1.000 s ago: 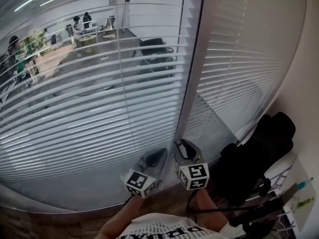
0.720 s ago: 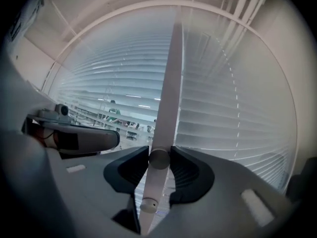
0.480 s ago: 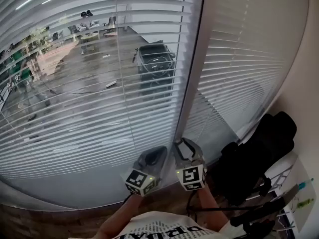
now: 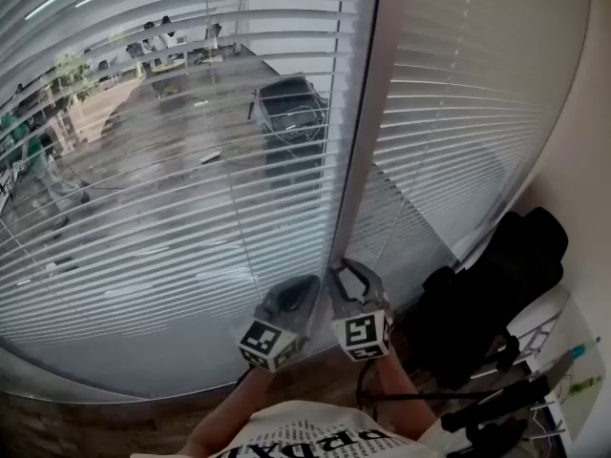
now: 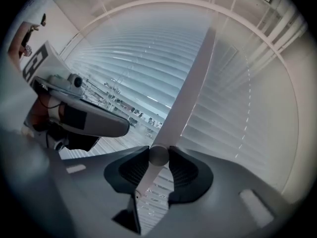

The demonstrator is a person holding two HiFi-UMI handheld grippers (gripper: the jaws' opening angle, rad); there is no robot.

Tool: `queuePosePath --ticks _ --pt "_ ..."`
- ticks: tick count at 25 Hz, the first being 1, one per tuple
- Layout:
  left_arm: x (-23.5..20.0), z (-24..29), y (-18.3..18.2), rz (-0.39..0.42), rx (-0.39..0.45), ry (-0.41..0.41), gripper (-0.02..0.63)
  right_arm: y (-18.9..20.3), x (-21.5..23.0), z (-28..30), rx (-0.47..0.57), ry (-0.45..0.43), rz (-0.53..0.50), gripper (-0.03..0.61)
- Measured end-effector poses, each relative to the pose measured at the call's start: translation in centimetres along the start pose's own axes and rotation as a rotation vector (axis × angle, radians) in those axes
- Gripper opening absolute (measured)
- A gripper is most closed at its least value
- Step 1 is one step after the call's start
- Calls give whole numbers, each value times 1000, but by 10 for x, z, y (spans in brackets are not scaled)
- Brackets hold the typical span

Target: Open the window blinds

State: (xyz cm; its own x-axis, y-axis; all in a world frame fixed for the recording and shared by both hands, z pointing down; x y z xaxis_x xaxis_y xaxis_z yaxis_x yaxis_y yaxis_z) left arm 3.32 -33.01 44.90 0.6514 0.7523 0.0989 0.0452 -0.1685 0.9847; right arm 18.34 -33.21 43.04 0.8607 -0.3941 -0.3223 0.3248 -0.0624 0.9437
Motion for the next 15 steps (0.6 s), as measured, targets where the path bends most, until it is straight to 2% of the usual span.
queuePosePath --ticks 10,15 --pt "4 -1 3 2 2 4 -8 2 -1 -3 21 -10 136 135" --pt "5 -1 3 3 8 1 -8 5 3 -5 53 -24 296 137"
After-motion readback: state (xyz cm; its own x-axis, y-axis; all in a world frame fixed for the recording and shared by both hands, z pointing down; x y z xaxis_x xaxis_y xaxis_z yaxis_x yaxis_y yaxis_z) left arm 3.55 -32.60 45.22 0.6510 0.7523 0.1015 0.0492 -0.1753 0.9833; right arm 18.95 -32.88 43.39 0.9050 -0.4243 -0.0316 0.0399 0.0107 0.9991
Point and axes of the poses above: the fingertips, and each gripper's own axes: z forward along the fingers, x to its right, y out of its underside, the point moved 10 cm from there along -z, backward along the fingers, and after that the axes turned 8 degrees about z, right-handed, at the moved point
